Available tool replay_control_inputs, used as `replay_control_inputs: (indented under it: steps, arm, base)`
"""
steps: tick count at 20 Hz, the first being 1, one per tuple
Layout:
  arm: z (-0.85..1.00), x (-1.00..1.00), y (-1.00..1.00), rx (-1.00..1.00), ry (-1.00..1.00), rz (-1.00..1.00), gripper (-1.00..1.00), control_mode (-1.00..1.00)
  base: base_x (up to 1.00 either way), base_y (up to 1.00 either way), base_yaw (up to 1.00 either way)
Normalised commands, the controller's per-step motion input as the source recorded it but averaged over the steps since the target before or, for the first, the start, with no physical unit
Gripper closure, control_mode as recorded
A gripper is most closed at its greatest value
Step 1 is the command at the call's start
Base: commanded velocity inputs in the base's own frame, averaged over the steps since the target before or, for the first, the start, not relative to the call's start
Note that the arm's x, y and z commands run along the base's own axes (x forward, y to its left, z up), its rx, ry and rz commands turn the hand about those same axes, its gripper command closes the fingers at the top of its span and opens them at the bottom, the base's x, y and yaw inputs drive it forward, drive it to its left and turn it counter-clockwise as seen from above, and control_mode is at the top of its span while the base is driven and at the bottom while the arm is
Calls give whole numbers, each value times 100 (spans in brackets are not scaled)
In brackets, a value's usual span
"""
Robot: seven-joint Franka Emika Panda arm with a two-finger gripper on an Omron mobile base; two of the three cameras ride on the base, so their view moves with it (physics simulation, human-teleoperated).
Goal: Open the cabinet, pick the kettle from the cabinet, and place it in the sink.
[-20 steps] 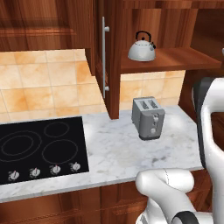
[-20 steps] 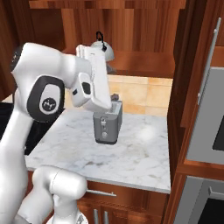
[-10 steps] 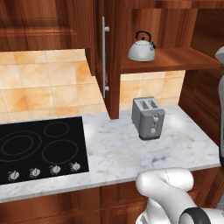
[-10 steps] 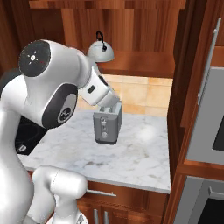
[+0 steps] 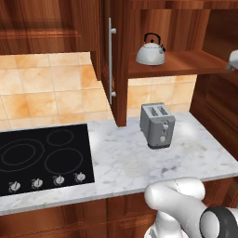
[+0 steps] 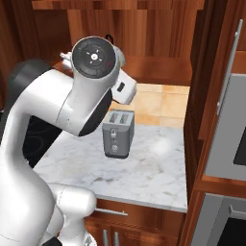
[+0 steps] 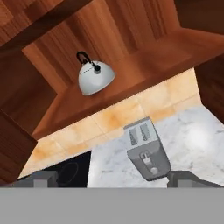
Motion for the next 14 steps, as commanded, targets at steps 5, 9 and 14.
replay_control_inputs:
  steps: [5, 9, 14]
  arm:
    - [1, 23, 22, -8, -1, 33, -100, -100]
    - [1, 24, 25, -13, -13, 29, -100, -100]
    - [0, 23, 21, -13, -20, 19, -100, -100]
  base:
    - [0, 0, 0]
    - [0, 0, 0]
    - [0, 0, 0]
